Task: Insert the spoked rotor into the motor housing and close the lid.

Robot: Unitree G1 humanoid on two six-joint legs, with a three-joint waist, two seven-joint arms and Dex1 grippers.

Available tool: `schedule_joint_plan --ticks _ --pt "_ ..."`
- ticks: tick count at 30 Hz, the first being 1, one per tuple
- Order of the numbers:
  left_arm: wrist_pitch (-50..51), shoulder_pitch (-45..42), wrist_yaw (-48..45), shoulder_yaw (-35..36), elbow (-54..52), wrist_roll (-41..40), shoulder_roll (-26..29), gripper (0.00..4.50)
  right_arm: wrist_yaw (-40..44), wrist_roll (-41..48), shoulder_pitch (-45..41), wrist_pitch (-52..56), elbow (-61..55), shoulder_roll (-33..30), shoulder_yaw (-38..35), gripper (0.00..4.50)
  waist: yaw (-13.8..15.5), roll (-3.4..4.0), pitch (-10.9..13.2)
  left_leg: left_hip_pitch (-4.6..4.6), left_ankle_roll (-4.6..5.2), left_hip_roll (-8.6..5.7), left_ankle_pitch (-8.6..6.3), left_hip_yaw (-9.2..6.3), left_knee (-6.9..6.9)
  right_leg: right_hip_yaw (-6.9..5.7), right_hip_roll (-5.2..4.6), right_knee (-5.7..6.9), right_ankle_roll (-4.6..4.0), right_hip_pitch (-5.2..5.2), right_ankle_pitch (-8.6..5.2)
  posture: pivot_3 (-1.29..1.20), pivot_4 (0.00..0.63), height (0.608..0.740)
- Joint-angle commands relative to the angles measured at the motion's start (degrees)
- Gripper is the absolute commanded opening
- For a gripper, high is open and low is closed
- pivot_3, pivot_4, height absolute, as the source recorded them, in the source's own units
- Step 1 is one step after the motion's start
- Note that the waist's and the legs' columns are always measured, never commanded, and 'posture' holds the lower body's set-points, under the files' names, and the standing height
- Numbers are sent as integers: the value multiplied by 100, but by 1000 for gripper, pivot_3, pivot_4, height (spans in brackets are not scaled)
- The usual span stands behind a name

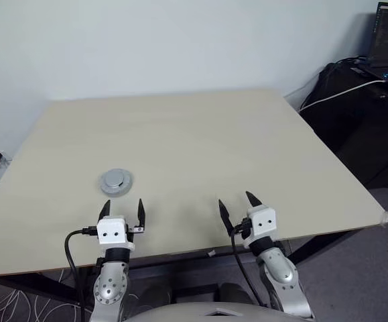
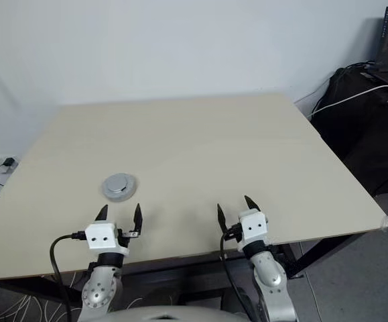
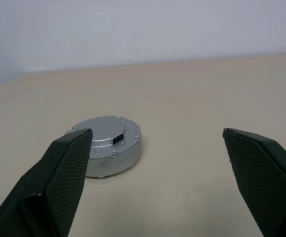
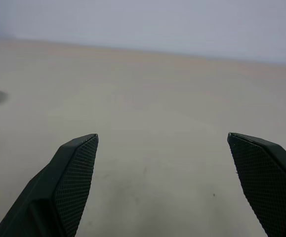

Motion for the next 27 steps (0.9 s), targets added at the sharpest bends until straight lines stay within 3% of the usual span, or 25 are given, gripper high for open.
schedule_joint_plan --ticks 1,27 --pt "-145 -70 -3 35 -31 22 -30 4488 -65 -21 -26 -24 -205 14 -52 4500 0 0 0 0 0 0 0 0 0 0 0 0 0 0 0 0 0 740" --pt "-116 -211 -268 128 238 -196 -118 4488 -250 -228 59 887 -1162 116 154 4500 12 1 -3 2 5 0 3 -1 0 -2 3 3 0 0 0 0 0 740"
